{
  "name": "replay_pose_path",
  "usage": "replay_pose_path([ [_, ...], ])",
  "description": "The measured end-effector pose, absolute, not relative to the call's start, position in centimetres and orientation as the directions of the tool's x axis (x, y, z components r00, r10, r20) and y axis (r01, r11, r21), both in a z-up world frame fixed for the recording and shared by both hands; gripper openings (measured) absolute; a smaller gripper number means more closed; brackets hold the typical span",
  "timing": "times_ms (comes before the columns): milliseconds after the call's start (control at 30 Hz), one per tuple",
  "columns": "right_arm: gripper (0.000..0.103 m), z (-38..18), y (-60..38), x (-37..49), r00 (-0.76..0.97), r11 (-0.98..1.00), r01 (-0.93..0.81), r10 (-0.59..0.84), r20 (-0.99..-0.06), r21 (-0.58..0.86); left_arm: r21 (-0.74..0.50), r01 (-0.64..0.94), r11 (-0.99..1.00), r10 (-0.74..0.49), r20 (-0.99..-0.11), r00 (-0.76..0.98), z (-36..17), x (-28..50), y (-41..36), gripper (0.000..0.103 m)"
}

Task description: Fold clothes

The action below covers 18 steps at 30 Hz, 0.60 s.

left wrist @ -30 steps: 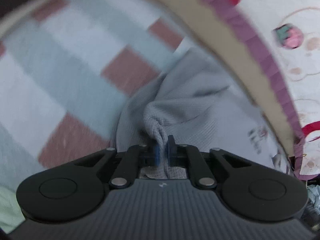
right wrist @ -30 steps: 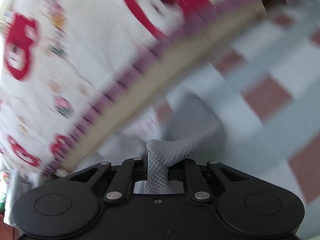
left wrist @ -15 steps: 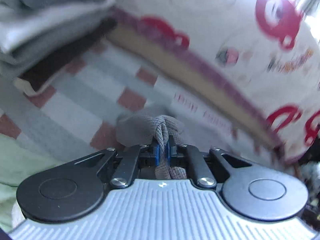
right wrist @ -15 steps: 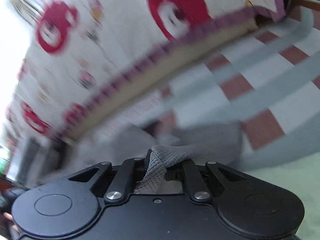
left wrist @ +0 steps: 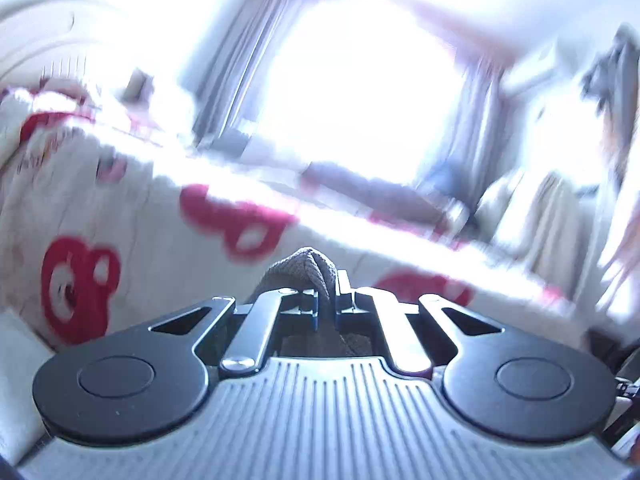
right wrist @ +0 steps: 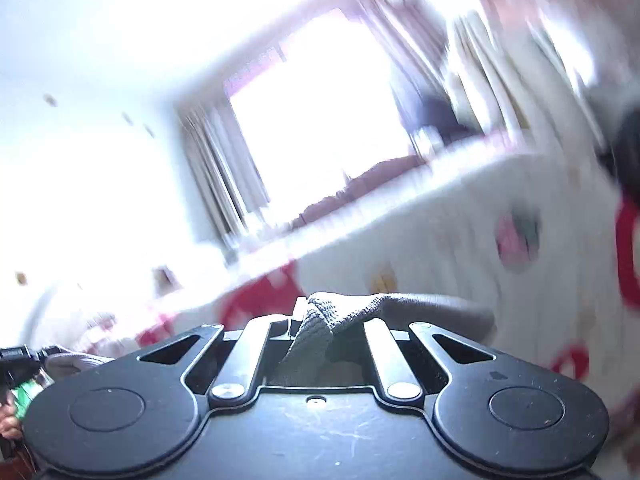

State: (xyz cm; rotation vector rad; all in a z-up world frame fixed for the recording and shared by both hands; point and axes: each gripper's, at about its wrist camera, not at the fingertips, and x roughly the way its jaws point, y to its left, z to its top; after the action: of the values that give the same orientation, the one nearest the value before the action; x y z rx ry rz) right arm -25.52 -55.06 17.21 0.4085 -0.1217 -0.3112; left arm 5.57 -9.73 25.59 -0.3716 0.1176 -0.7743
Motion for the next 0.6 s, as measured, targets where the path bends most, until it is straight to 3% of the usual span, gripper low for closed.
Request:
replay_pose_path([
  [67,0.009,19.5,-53.6,-28.3,0.941,0.886,0.251,-0.318,0.118,0.389,-0.386,0.675,0.629,-0.72,0.04,0.693,25.4,3.3,-7.7,0.006],
  [167,0.01,16.1,-51.7,-31.7,0.933,0.868,0.321,-0.359,0.035,0.378,-0.419,0.662,0.622,-0.737,-0.026,0.676,21.4,0.8,-6.2,0.007],
  [267,0.01,8.6,-51.0,-35.0,0.9,0.807,0.426,-0.422,-0.106,0.409,-0.435,0.607,0.665,-0.727,-0.191,0.66,13.1,-0.9,-6.8,0.007],
  [367,0.01,-1.1,-51.9,-38.2,0.825,0.681,0.564,-0.489,-0.284,0.467,-0.425,0.539,0.727,-0.686,-0.442,0.577,2.4,-3.3,-9.0,0.007],
  [467,0.009,-10.4,-53.6,-39.6,0.687,0.57,0.723,-0.533,-0.494,0.39,-0.43,0.483,0.763,-0.633,-0.647,0.424,-7.2,-5.5,-10.8,0.007],
  [533,0.009,-15.3,-53.5,-40.0,0.614,0.535,0.775,-0.511,-0.601,0.336,-0.366,0.487,0.793,-0.567,-0.736,0.37,-11.1,-7.3,-12.0,0.007],
  [600,0.009,-17.8,-53.6,-39.7,0.578,0.524,0.794,-0.492,-0.652,0.308,-0.305,0.513,0.802,-0.518,-0.783,0.345,-13.1,-8.0,-13.1,0.007],
])
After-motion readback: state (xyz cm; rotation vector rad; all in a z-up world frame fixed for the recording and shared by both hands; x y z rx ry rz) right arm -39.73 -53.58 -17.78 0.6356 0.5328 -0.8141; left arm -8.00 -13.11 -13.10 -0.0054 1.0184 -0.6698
